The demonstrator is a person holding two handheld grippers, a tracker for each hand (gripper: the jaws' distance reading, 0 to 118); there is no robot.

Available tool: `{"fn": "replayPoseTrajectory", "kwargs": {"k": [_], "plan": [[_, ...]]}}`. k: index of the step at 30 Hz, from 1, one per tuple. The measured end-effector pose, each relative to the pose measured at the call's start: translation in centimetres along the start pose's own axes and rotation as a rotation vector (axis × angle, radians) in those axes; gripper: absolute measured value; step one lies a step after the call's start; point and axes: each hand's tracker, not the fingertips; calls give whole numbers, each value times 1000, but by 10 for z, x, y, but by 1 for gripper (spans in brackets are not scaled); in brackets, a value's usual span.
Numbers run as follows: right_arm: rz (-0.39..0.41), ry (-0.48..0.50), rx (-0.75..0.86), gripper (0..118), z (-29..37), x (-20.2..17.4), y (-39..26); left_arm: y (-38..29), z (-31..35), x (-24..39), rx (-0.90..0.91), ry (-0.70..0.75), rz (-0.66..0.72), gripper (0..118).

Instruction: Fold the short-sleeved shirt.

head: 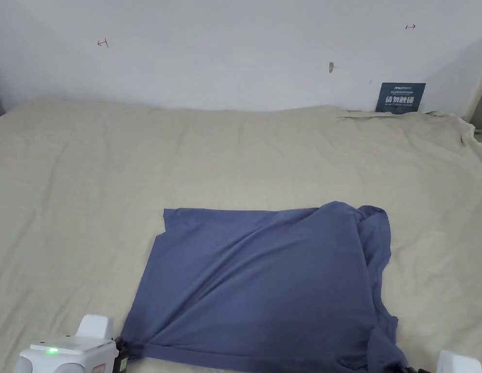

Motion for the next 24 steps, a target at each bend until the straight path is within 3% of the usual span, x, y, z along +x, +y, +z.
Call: {"fn": "replayPoseTrajectory", "kwargs": {"k": [6, 8, 10, 11, 12, 15, 17, 24], "plan": [[-40, -46, -66, 4, -17, 0, -10, -1, 11, 13, -2, 16, 17, 4], [-43, -47, -63, 5, -14, -2, -9, 1, 18, 16, -11, 19, 21, 13], [-36, -62, -52, 11, -7, -7, -5, 1, 24, 17, -17, 9, 23, 32], [-33, -65, -45, 20, -3, -10, -3, 2, 28, 18, -18, 9, 28, 47], [-29, -68, -35, 42, 3, -12, 1, 7, 36, 22, -16, 12, 37, 70], [-2, -55, 49, 91, 22, -21, 15, 16, 56, 26, 42, -3, 87, 101], [-12, -34, 114, 94, 37, -27, 27, 22, 51, 21, 91, -25, 104, 107], [18, -12, 311, 94, 86, -53, 73, 60, 91, 20, 322, -31, 111, 108]]}}
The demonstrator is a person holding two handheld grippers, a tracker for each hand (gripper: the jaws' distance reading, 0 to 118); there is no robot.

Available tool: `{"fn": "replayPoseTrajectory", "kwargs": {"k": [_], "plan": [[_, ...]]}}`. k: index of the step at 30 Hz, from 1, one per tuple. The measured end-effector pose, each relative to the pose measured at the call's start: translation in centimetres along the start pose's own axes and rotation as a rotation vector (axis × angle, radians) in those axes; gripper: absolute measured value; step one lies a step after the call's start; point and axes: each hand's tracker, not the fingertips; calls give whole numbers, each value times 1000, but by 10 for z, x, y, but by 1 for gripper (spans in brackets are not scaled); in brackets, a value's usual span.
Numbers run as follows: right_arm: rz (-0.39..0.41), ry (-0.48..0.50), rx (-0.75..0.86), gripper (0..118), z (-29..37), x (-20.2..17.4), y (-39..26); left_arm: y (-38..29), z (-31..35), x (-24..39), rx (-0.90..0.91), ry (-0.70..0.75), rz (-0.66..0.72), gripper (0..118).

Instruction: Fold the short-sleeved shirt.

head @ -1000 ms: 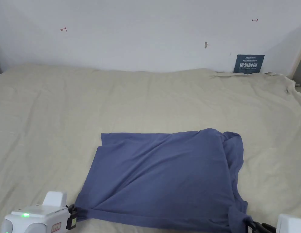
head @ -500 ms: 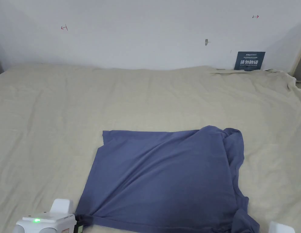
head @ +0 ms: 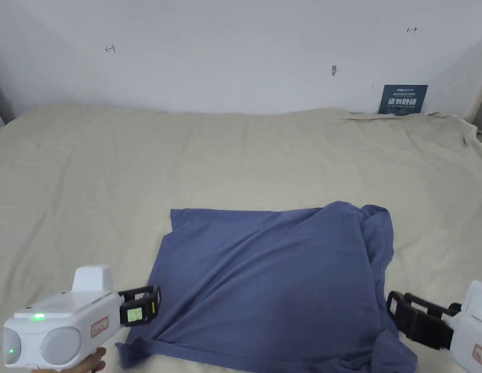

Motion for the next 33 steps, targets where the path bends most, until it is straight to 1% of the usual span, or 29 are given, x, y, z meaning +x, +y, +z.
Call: {"fn": "replayPoseTrajectory", "kwargs": {"k": [5, 8, 10, 11, 14, 15, 16, 21, 22, 28, 31, 33], "plan": [[51, -27, 138, 94, 12, -16, 26, 30, 16, 10, 79, 45, -26, 107], [46, -42, 180, 94, 18, -29, 33, 34, 16, 11, 129, 62, -33, 105], [58, -56, 194, 91, 19, -34, 34, 33, 16, 12, 157, 60, -41, 96], [66, -63, 201, 85, 19, -36, 34, 32, 16, 14, 172, 57, -41, 87], [91, -80, 215, 35, 18, -39, 33, 28, 13, 15, 186, 43, -32, 39], [99, -79, 219, 10, 18, -41, 32, 28, 12, 14, 178, 34, -26, 15], [100, -70, 225, 0, 18, -42, 31, 28, 12, 15, 165, 18, -20, 0], [133, -87, 239, 0, 19, -50, 28, 23, 11, 19, 150, 24, -23, 0], [137, -89, 240, 0, 18, -46, 29, 22, 12, 18, 149, 21, -23, 0], [146, -84, 251, 0, 17, -45, 30, 22, 18, 19, 147, 17, -19, 0], [150, -77, 247, 0, 16, -44, 30, 21, 18, 16, 106, 14, -17, 0], [151, -72, 243, 0, 15, -44, 30, 19, 11, 8, 23, 17, -4, 0]]}}
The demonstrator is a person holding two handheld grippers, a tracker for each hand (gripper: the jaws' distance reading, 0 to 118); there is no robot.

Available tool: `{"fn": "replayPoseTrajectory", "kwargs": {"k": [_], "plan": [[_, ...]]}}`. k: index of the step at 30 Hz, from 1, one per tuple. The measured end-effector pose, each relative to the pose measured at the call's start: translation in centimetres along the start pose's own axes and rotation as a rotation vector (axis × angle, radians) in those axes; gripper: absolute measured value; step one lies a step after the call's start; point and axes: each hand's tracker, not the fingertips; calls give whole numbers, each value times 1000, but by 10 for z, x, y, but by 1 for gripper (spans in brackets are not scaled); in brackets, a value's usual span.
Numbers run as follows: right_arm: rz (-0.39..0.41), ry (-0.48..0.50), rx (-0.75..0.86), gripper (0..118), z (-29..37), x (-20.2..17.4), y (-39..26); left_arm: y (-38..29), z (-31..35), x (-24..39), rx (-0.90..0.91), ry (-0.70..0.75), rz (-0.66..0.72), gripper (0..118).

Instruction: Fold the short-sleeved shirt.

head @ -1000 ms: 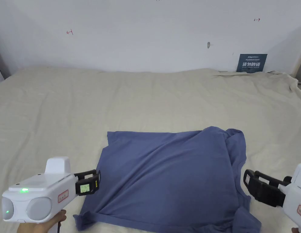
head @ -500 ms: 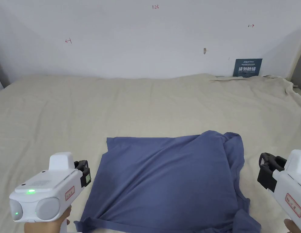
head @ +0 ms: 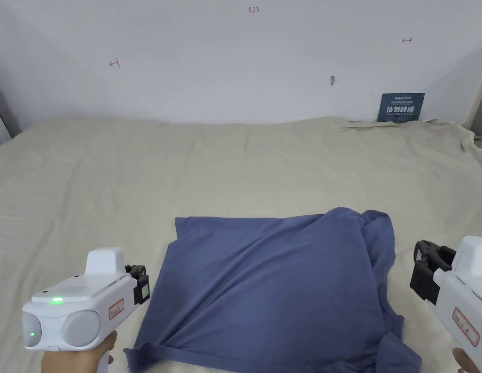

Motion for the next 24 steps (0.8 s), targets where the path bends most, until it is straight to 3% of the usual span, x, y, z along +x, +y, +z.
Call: {"fn": "replayPoseTrajectory", "kwargs": {"k": [5, 6, 8, 10, 11, 13, 18, 20, 23, 24], "plan": [[-2, 7, -12, 0, -1, 0, -2, -15, -21, -18, -186, -17, 43, 0], [-5, 8, -15, 0, -1, 0, -3, -20, -25, -22, -220, -12, 51, 6], [-5, 13, -22, 0, -2, 1, -4, -28, -25, -20, -283, -9, 74, 23], [-2, 15, -31, 0, -4, 2, -6, -40, -31, -24, -335, -12, 92, 62], [1, 16, -36, 0, -5, 3, -8, -46, -36, -27, -343, -10, 97, 74], [0, 20, -45, 0, -4, 1, -10, -57, -42, -29, -383, 14, 99, 84], [-5, 25, -73, 0, -3, -1, -17, -81, -62, -35, -443, 54, 134, 83], [-4, 27, -83, 0, -3, 0, -20, -88, -67, -34, -453, 58, 144, 77], [-5, 23, -101, 0, -3, 4, -25, -95, -71, -30, -450, 46, 145, 39], [-6, 22, -107, 0, -3, 5, -27, -96, -72, -28, -445, 36, 145, 32]]}}
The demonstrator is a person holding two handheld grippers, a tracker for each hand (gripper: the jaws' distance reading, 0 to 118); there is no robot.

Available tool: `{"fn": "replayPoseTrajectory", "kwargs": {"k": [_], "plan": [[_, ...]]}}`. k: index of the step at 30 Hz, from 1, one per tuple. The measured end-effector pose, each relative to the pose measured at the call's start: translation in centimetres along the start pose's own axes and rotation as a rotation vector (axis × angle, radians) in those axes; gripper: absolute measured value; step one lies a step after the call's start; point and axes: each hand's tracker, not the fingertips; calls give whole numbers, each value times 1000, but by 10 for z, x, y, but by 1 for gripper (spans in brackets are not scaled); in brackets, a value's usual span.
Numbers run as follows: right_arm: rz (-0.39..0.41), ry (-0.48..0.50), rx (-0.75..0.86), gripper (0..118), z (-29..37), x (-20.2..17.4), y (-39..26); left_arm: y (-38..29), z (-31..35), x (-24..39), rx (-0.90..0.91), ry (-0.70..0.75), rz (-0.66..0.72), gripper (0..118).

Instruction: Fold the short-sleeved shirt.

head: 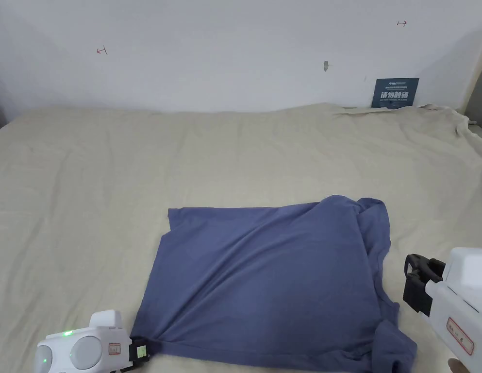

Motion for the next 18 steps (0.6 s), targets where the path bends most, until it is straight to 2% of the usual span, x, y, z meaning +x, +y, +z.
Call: {"fn": "replayPoseTrajectory", "kwargs": {"k": [3, 11, 14, 15, 16, 18], "plan": [[-7, -8, -22, 0, -1, 4, -7, -1, -2, 8, 27, 10, -88, 7], [-40, -65, -170, 0, -13, 15, -44, 1, 28, 19, 111, -12, -110, 4], [-51, -79, -242, 4, -21, 18, -63, 4, 41, 21, 138, -28, -115, 4], [-56, -84, -253, 18, -23, 19, -69, 6, 39, 18, 142, -30, -120, 4], [-57, -93, -279, 39, -25, 20, -74, 7, 40, 17, 148, -32, -125, 4], [-69, -93, -314, 90, -30, 20, -84, 8, 44, 18, 156, -38, -132, 4]]}}
